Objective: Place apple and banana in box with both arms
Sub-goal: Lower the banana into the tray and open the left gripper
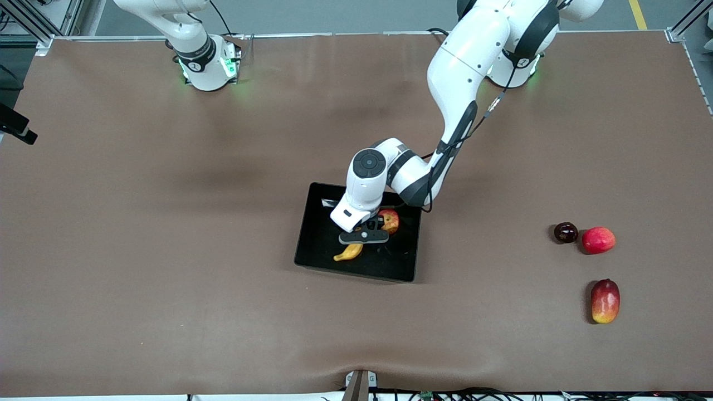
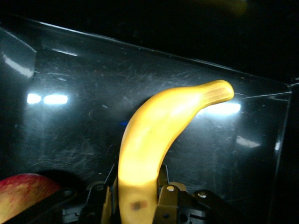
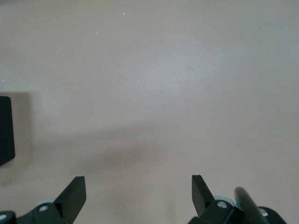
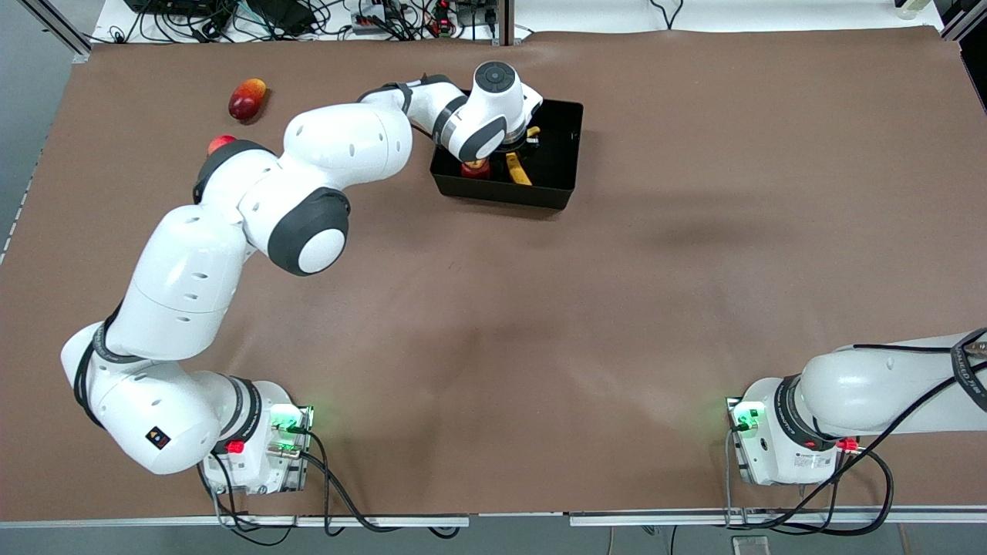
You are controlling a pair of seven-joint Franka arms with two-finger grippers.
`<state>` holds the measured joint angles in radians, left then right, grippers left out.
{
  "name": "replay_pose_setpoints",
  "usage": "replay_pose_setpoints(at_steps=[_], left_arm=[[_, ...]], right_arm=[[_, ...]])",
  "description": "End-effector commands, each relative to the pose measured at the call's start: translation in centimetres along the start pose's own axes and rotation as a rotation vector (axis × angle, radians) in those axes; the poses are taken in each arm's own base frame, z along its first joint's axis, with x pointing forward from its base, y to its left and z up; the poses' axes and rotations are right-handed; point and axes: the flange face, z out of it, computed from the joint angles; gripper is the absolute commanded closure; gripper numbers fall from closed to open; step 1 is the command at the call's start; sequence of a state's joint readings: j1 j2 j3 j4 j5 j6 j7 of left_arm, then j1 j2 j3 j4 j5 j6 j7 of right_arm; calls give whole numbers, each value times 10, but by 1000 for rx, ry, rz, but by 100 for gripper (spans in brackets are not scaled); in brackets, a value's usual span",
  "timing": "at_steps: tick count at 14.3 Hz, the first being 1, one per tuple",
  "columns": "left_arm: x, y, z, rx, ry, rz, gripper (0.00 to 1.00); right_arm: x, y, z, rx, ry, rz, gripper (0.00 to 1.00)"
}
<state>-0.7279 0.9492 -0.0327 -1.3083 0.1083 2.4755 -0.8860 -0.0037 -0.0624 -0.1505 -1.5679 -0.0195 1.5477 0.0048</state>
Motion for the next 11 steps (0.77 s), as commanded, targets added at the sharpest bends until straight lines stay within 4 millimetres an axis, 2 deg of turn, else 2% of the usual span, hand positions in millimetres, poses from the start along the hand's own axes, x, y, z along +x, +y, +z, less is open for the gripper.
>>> replay_pose_setpoints(at_steps=[1,2,3,4,5,6,8,9,11], left_arm=[[-7,9,13,-27,20,1,97],[-9,10,14,-24,19,2,93],[-11,10,15,-23,16,5,78],[-11,10,16,-23,16,5,55],[-10,12,12,-27,20,2,4],[-3,11,-1,-29,31,-9,0],[20,6,-36,-27,60,-27,0],[31,1,-58,-4,64,-36,0],[62,-20,-106,56,83,-64,0]], right_arm=[[2,2,-3,-4,-2,10,0],[2,1,-3,-4,-2,8,0],[2,2,-3,-4,-1,10,0],[3,2,-2,-4,-2,10,0],[3,2,-2,-4,-2,10,0],[3,1,-2,-4,-4,8,0],[3,2,-2,-4,-4,10,0],[3,1,-2,-4,-4,8,0],[3,2,-2,-4,-4,10,0]])
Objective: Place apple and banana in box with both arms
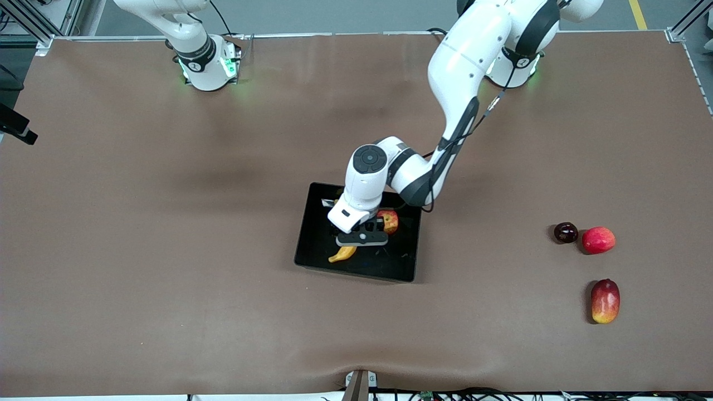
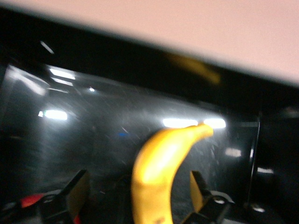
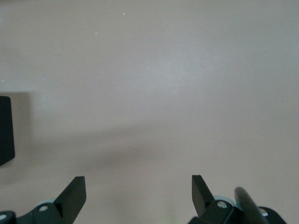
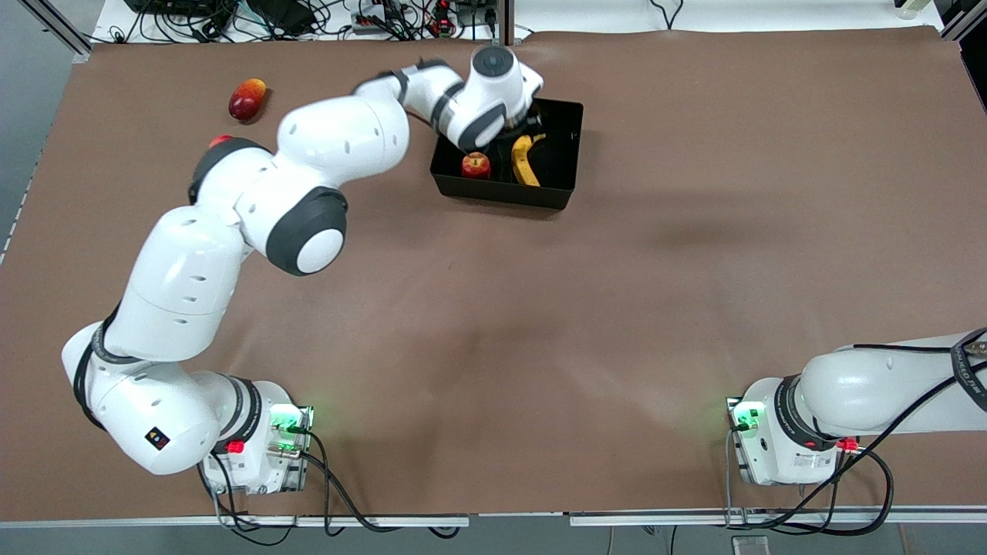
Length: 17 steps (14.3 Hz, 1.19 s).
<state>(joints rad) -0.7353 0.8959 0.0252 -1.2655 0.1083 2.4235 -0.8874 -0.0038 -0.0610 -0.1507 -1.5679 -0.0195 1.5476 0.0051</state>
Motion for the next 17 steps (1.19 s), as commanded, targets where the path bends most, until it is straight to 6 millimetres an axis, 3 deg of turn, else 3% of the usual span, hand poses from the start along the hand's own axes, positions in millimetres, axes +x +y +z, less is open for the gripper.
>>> replay_pose_setpoints(at_steps=[1,5,10,15,17], left_arm=[[50,-32,-86,69,25,-60,0],[120,-123,-194,149,8,-206,0],[188,-259,-292,160,31,-190,0],[183,-341,-376,205,-59,-130,0],[174,-353,-409,158,-82,-81,0]], right_arm=[[2,2,-3,-4,-2,9,0],[2,3,-2,-4,-4,12,0],[3,3,-1,-4,-5,12,0],[3,3,-1,-4,-5,12,0],[3,3,-1,-4,-2,12,0]])
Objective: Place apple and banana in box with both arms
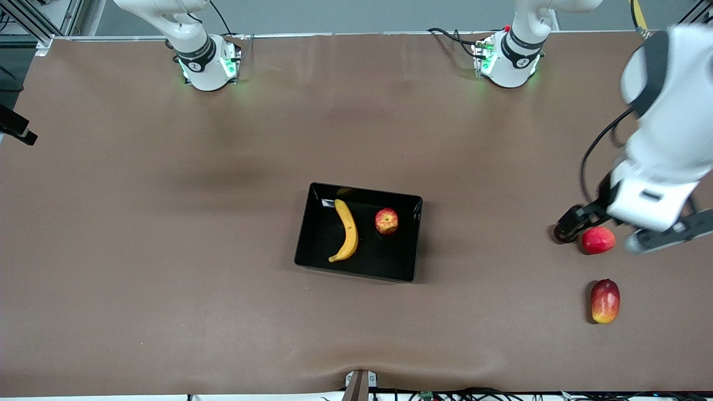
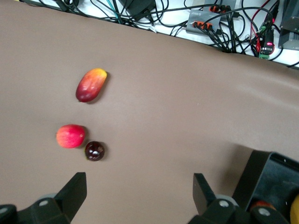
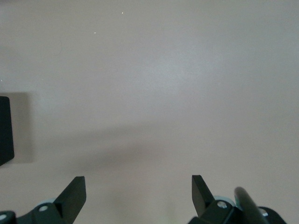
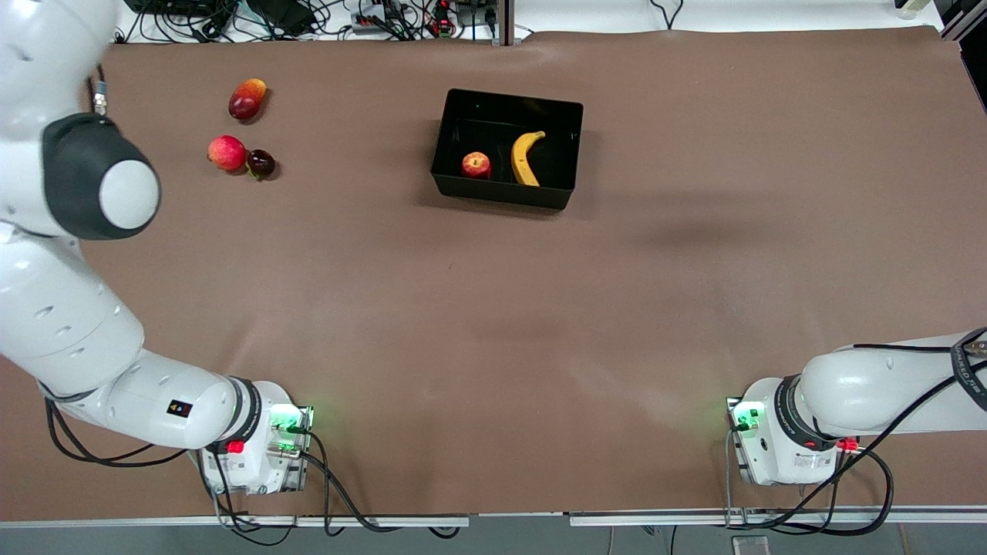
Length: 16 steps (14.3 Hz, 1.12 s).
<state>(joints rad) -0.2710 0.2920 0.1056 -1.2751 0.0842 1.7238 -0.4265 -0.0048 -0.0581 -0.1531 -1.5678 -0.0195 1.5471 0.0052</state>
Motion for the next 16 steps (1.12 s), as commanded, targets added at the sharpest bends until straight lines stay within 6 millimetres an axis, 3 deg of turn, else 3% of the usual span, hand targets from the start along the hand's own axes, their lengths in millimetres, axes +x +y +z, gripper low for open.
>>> replay_pose_setpoints(at_steps=[1,4,11,14,16], left_arm=[[-22,-28,-37,-41,-46,102,0],[-37,-52,-38,-43,-95,136,0],[-79,-83,-45,-22,-124,178,0],[-80,-94,-49,-24,-120,202,0],[-80,-87,-45,-27,-129,213,0]], right_arm=[[2,1,-3,-4,0,9,0],[2,0,-5,-5,6,6,0],[2,-1,-7,-6,10,6,0],[-1,-1,-10,-2,10,8,0],[-3,-5,-9,-1,-8,-3,0]])
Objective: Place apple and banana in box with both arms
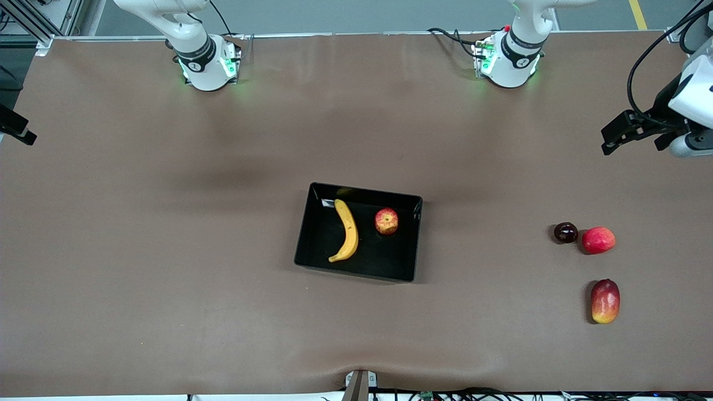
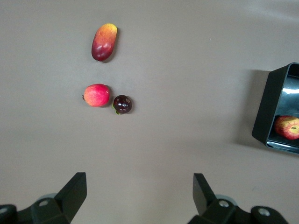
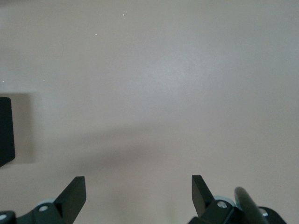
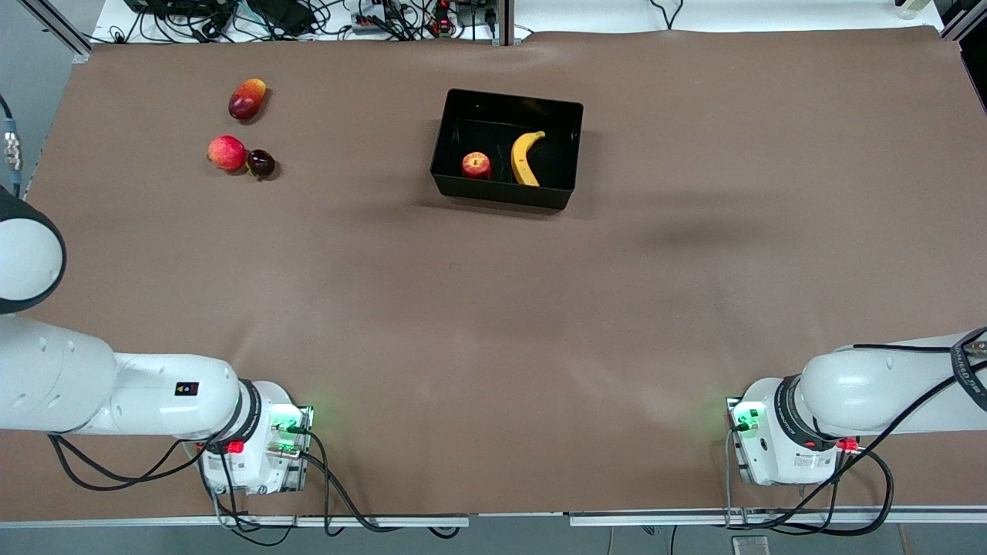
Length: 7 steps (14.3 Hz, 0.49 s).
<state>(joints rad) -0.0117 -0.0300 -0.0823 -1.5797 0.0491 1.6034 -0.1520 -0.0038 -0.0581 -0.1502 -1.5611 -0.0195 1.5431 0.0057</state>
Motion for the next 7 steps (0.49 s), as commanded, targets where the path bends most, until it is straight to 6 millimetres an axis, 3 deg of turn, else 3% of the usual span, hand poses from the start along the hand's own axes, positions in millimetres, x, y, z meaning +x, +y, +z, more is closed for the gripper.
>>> replay_pose_setpoints(at_steps=[1,4,7], left_arm=[[-4,2,0,-15,-5,18,0],[-1,5,3,-48,-10,4,0],[-2,9,2,-58,-15,-4,0]], right_arm=[[-5,-4,-5,-1,-25,-3,0],[-5,-9,-5,17,-26,-12,0],[-5,0,-10,99,-18,9,0]])
